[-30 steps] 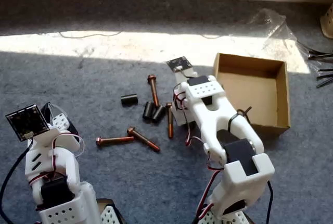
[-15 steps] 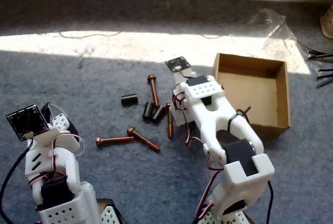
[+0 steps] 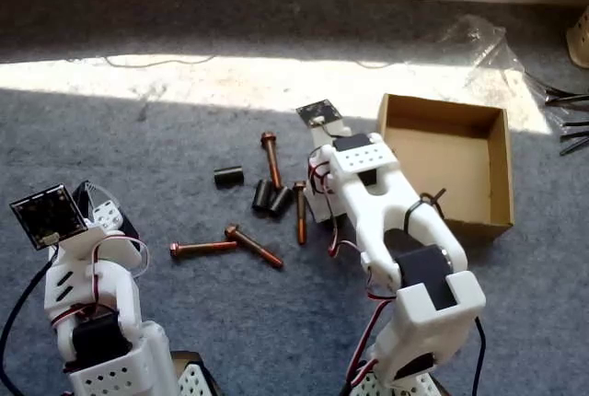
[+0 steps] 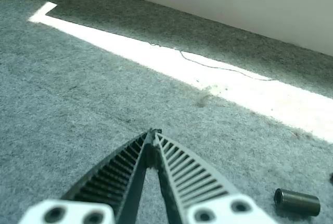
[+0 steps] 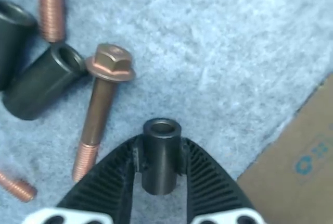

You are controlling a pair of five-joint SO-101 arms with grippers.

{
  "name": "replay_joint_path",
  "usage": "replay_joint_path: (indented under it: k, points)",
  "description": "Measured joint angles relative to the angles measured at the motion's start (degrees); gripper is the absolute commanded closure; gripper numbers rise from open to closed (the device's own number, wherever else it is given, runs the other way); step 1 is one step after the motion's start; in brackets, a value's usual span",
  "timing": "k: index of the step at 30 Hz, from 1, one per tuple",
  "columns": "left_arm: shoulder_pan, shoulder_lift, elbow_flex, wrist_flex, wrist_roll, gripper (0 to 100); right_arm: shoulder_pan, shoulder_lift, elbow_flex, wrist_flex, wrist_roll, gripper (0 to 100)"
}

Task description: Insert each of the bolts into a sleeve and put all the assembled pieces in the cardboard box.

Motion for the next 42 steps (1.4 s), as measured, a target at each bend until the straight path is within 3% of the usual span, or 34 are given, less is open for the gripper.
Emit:
replay_joint_path:
  k: [8,21,28,42]
  points:
    - [0.0,0.0,0.0,0.0,0.0,99,-0.09,-4.31,-7.03,7.03,0.0,99.4]
    - [3.08,0.0,1.49,0.0,0.09,99,-0.18,-34.9,-6.68,12.13,0.0,99.4]
    - [4.75,0.0,1.67,0.0,0.18,99,-0.18,-52.92,6.33,11.08,0.0,99.4]
    - [6.77,0.0,1.93,0.0,0.0,99,-0.26,-82.02,41.93,-6.59,0.0,99.4]
